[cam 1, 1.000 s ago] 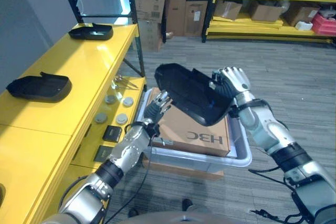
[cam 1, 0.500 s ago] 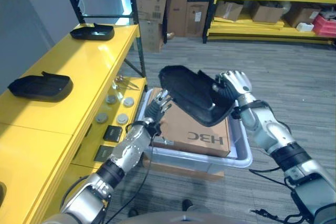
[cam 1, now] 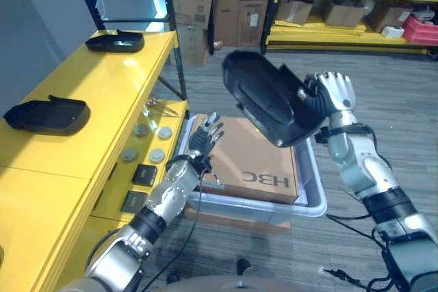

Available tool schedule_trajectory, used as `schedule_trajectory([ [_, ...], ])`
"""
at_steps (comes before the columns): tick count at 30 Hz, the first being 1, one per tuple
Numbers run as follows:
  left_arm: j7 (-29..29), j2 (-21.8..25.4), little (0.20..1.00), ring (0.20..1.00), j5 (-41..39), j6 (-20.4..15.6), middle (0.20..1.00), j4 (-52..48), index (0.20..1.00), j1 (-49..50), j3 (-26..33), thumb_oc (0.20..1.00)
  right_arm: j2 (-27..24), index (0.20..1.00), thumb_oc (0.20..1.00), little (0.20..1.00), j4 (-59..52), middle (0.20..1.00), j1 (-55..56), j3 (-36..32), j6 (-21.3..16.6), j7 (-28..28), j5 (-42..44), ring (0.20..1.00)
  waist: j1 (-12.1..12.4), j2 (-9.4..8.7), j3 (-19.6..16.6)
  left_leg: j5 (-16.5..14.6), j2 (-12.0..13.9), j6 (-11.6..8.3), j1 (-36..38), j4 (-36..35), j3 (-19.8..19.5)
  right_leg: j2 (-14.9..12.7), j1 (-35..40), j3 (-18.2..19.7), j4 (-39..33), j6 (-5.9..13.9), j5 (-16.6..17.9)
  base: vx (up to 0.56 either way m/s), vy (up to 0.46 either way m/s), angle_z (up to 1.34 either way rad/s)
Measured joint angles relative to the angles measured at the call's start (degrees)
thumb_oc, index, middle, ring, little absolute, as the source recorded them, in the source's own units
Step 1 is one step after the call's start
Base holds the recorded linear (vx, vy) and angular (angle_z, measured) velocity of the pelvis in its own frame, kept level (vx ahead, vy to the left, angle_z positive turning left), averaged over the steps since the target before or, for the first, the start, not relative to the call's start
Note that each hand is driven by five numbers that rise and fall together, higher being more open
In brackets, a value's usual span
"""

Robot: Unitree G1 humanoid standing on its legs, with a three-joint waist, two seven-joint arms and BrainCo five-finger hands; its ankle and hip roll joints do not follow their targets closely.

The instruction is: Move parts from the plastic box to the shelf.

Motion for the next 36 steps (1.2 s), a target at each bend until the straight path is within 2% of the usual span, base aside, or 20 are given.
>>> schedule_trajectory([
  [2, 1.06, -0.70, 1.000, 1.000, 0.02, 0.00, 1.000, 2.01, 1.000, -0.73, 0.01, 1.000, 1.61, 0.200, 0.200, 0.200, -1.69, 0.200, -0.04, 0.22, -0.79, 0.01, 0.03, 0.200, 0.00, 0.00, -0.01, 0.00, -0.01, 0.00, 0.00, -0.03, 0.02, -0.02, 0.01, 0.01, 0.00, 0.01, 0.00, 0.00, 0.000, 0.00],
  [10, 1.03, -2.14, 1.000, 1.000, -0.18, 0.01, 1.000, 2.24, 1.000, -3.45, -0.17, 1.000, 2.56, 0.200, 0.200, 0.200, -1.48, 0.200, -0.89, 6.50, -2.38, 1.26, 0.06, 0.200, 0.19, 0.00, -0.03, -0.11, -0.01, 0.17, 0.02, -0.03, 0.16, 0.00, -0.11, 0.23, 0.00, 0.21, -0.13, 0.00, 0.000, 0.00],
  [12, 1.03, -2.64, 1.000, 1.000, -2.56, -0.25, 1.000, 2.22, 1.000, -4.52, 0.38, 1.000, 3.57, 0.200, 0.200, 0.200, -1.60, 0.200, -1.76, 7.91, -2.61, 1.62, 0.16, 0.200, 0.02, 0.00, -0.03, -0.11, -0.01, 0.16, 0.04, -0.01, 0.22, 0.00, -0.11, 0.32, 0.00, 0.14, -0.08, 0.00, 0.000, 0.00],
  [20, 0.94, -2.93, 1.000, 1.000, -6.31, -2.05, 1.000, 1.09, 1.000, -4.51, 1.96, 1.000, 3.65, 0.200, 0.200, 0.200, -1.79, 0.200, -3.95, 8.57, -3.12, 3.71, 0.74, 0.200, 0.48, -0.05, -0.05, 0.00, -0.03, 0.00, 0.04, 0.25, 0.20, 0.00, -0.07, 0.23, 0.26, -0.12, 0.12, 0.00, 0.000, 0.00],
  [21, 0.97, -2.82, 0.768, 0.768, -6.30, -2.21, 0.768, 1.10, 0.768, -4.50, 1.98, 0.768, 3.76, 0.200, 0.200, 0.200, -2.08, 0.200, -3.95, 8.70, -3.19, 3.90, 0.77, 0.200, 0.50, -0.05, -0.05, 0.00, -0.03, -0.01, 0.04, 0.25, 0.17, 0.00, -0.06, 0.21, 0.26, -0.12, 0.12, 0.00, 0.000, 0.00],
  [22, 0.99, -2.66, 0.351, 0.351, -6.28, -2.27, 0.351, 1.09, 0.351, -4.50, 2.04, 0.351, 3.91, 0.200, 0.200, 0.200, -2.39, 0.200, -3.94, 8.72, -3.19, 4.04, 1.09, 0.200, 0.52, -0.05, -0.05, 0.01, -0.03, -0.01, 0.04, 0.25, 0.16, 0.00, -0.06, 0.20, 0.25, -0.12, 0.12, 0.00, 0.000, 0.00],
  [23, 1.04, -2.55, 0.200, 0.200, -6.24, -2.36, 0.200, 1.09, 0.200, -4.50, 2.14, 0.200, 3.95, 0.200, 0.200, 0.200, -2.95, 0.200, -3.94, 8.77, -3.19, 4.16, 1.95, 0.200, 0.52, -0.05, -0.05, 0.01, -0.03, -0.01, 0.04, 0.25, 0.16, 0.00, -0.06, 0.19, 0.24, -0.12, 0.12, 0.00, 0.000, 0.00],
  [33, 3.59, 0.02, 0.200, 0.200, 1.72, -2.64, 0.200, 1.10, 0.200, -4.28, 2.16, 0.200, 7.58, 0.200, 0.200, 0.200, -8.67, 0.200, -2.18, 7.51, -3.32, 5.24, 8.70, 0.200, 0.44, -0.18, -0.13, 0.07, -0.04, -0.08, 0.07, 0.27, 0.15, 0.02, -0.04, 0.18, 0.35, -0.16, 0.17, -0.01, -0.002, 0.00],
  [36, 4.12, 0.82, 0.200, 0.200, 6.74, -2.91, 0.200, 2.09, 0.200, -3.67, 2.16, 0.200, 8.31, 0.200, 0.200, 0.200, -8.69, 0.200, 0.05, 8.02, -4.59, 6.37, 17.99, 0.200, 0.73, -0.21, -0.15, 0.07, -0.03, -0.09, 0.11, 0.26, 0.13, 0.00, 0.03, 0.12, 0.28, -0.12, 0.14, 0.00, 0.000, 0.00],
])
